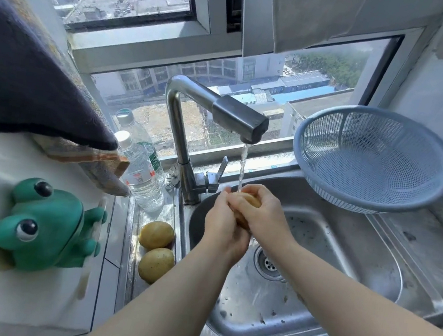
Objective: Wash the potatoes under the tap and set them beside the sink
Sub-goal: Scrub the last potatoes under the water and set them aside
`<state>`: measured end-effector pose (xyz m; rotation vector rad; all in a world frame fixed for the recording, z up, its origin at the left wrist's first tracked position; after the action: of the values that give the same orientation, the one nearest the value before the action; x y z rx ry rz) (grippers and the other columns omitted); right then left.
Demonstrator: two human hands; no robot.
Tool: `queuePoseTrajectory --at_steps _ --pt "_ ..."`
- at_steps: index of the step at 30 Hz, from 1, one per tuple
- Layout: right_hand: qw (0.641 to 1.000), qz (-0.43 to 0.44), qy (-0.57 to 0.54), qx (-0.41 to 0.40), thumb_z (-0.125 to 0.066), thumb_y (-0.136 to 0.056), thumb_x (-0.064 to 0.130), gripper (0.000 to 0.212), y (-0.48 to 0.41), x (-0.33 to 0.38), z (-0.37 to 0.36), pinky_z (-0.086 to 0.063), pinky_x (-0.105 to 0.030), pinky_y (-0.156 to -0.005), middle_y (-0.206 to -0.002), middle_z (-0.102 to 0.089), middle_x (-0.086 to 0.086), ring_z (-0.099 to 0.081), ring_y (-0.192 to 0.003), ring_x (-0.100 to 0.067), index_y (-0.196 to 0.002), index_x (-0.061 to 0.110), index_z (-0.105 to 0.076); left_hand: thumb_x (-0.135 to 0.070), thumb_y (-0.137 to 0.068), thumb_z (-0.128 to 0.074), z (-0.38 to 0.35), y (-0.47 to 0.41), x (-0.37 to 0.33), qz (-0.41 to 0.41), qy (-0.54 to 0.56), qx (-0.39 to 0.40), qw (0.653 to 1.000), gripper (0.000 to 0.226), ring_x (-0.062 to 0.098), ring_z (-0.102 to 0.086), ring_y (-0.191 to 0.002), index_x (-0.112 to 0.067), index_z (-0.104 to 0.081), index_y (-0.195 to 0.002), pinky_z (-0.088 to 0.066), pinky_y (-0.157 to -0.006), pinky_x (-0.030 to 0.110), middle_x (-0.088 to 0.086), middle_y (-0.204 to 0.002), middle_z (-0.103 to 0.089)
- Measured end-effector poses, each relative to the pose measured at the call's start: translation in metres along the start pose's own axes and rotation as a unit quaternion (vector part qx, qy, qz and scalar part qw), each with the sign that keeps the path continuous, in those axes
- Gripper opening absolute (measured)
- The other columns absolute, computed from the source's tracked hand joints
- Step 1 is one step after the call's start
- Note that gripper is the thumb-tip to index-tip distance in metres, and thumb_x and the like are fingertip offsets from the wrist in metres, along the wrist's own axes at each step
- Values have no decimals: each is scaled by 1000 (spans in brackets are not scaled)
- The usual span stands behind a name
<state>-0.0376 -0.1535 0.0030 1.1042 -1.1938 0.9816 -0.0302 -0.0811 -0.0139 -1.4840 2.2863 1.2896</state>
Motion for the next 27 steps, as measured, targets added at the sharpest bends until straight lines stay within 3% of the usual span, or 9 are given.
queuePoseTrajectory --at_steps 4,6,9,14,19,20,22,24,27 --pt "975 -144 -159 -53 -56 -92 31 24 -4 -17 -3 -56 -39 -77 -85 -70 -12 -67 -89 -29 -84 12 -68 -20 -102 -42 -1 9 7 -71 -129 46 988 25 20 -59 -111 -31 -46 -124 -45 -101 41 6 -117 -61" --pt "974 -159 -153 -42 -45 -97 27 30 -3 -19 -4 -55 -44 -85 -94 -70 -14 -66 -95 -31 -86 14 -69 -19 -99 -47 3 9 5 -67 -178 49 981 27 21 -60 -109 -35 -46 -120 -51 -90 45 3 -116 -62" --pt "987 -113 -116 16 -39 -99 23 30 4 -20 -15 -50 -46 -96 -105 -69 -7 -63 -105 -24 -99 21 -69 -19 -90 -56 12 1 -5 -40 -157 -5 987 10 15 -63 -73 -19 -59 -100 -50 -58 29 2 -82 -66" --pt "995 -6 -11 97 -50 -95 26 33 13 -15 -19 -45 -35 -104 -120 -63 2 -57 -117 -12 -128 21 -53 -25 -88 -52 14 -1 -12 -8 -106 -82 991 25 13 -55 -53 -16 -64 -68 -44 -55 26 -1 -56 -57" --pt "995 -24 -32 91 -62 -89 23 37 15 -17 -7 -47 -33 -101 -119 -63 2 -60 -112 -11 -125 25 -52 -18 -96 -44 6 6 -13 3 -51 -41 998 23 19 -62 -74 -19 -66 -101 -55 -67 31 9 -89 -66" --pt "995 -40 -46 75 -63 -89 24 34 14 -18 -6 -49 -33 -98 -114 -66 1 -63 -107 -12 -122 21 -55 -19 -97 -44 3 9 -11 -12 -68 -32 997 24 17 -61 -76 -23 -64 -111 -56 -74 31 -1 -87 -60" --pt "992 -78 -93 39 -65 -87 29 28 10 -22 -5 -53 -34 -92 -98 -72 -1 -67 -98 -16 -111 15 -64 -21 -100 -41 1 10 -8 -43 -113 -18 993 35 11 -59 -75 -30 -52 -132 -54 -86 30 22 -111 -57" --pt "988 -97 -121 2 -68 -81 37 27 7 -20 -4 -55 -32 -83 -82 -73 -1 -69 -88 -18 -94 13 -70 -24 -100 -40 -1 14 -5 -64 -140 6 988 43 10 -60 -82 -32 -39 -143 -51 -81 27 7 -91 -65" --pt "972 -147 -175 -55 -66 -82 41 30 4 -20 -4 -55 -30 -73 -82 -75 -6 -72 -84 -19 -81 12 -73 -29 -101 -43 -6 17 6 -46 -146 43 987 52 17 -57 -115 -39 -24 -148 -43 -102 39 0 -118 -61"
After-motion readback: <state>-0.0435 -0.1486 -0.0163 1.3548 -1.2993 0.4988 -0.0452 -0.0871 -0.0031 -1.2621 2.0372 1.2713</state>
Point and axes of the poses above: each hand's wrist, its own y-axis away from the middle knuckle, its own z-axis out of the back of the hand, x = y × z, the point moved 4 cm from there along -y, towards the middle knuckle
